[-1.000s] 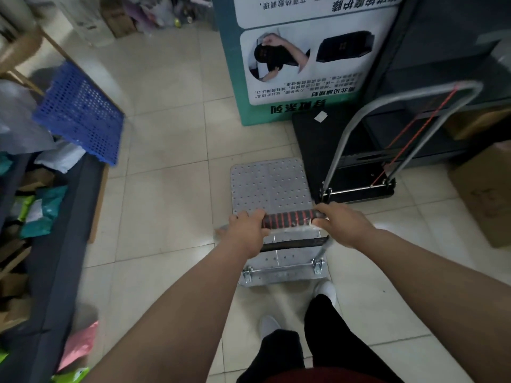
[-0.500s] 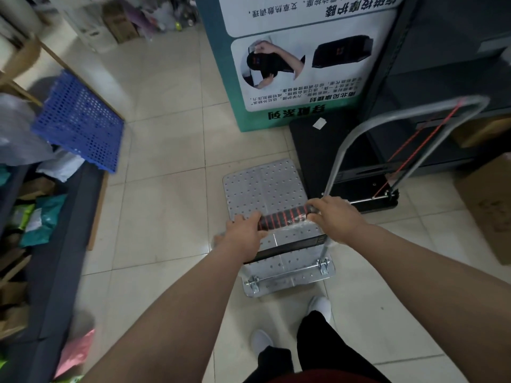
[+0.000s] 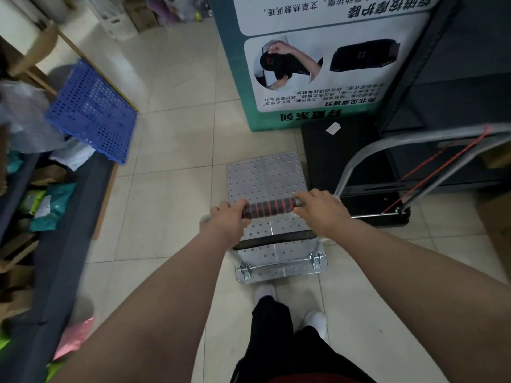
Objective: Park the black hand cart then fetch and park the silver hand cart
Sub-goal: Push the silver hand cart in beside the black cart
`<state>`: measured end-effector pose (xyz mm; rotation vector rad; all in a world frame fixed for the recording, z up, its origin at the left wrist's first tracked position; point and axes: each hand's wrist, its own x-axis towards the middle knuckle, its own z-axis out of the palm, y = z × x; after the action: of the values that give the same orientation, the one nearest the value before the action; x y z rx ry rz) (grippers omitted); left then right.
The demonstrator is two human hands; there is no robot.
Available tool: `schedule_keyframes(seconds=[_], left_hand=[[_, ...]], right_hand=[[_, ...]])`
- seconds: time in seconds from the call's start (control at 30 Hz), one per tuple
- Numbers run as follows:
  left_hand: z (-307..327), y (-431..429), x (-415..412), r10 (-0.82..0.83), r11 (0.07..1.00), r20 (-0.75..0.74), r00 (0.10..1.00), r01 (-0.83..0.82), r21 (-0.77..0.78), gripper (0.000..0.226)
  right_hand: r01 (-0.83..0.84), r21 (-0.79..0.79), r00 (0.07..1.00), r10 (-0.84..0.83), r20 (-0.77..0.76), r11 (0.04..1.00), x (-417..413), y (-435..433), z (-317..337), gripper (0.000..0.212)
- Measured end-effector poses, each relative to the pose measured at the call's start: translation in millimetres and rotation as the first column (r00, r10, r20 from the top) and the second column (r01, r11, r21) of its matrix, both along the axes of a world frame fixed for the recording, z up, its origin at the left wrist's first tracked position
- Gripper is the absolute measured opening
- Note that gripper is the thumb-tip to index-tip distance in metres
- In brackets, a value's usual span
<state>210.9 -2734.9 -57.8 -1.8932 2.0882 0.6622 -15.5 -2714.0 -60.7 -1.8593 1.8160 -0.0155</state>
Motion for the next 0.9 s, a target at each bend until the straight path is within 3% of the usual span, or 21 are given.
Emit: schedule_keyframes(seconds=[0.43, 0.9], left_hand=[[-2.0, -119.3, 17.0, -0.089, 0.988, -0.065, 0.994, 0.097, 0.123, 0.017], [6.8, -220.7, 34.2, -0.181, 0.977, -0.022, 0.983, 0.182, 0.115, 0.021]], right_hand=[[0.043, 0.027, 0.999, -0.042, -0.025, 0.999, 10.1, -102.3, -2.4, 0.033], [0.098, 0.067, 0.994, -0.094, -0.056, 0.993, 31.6, -190.4, 4.4, 0.031]])
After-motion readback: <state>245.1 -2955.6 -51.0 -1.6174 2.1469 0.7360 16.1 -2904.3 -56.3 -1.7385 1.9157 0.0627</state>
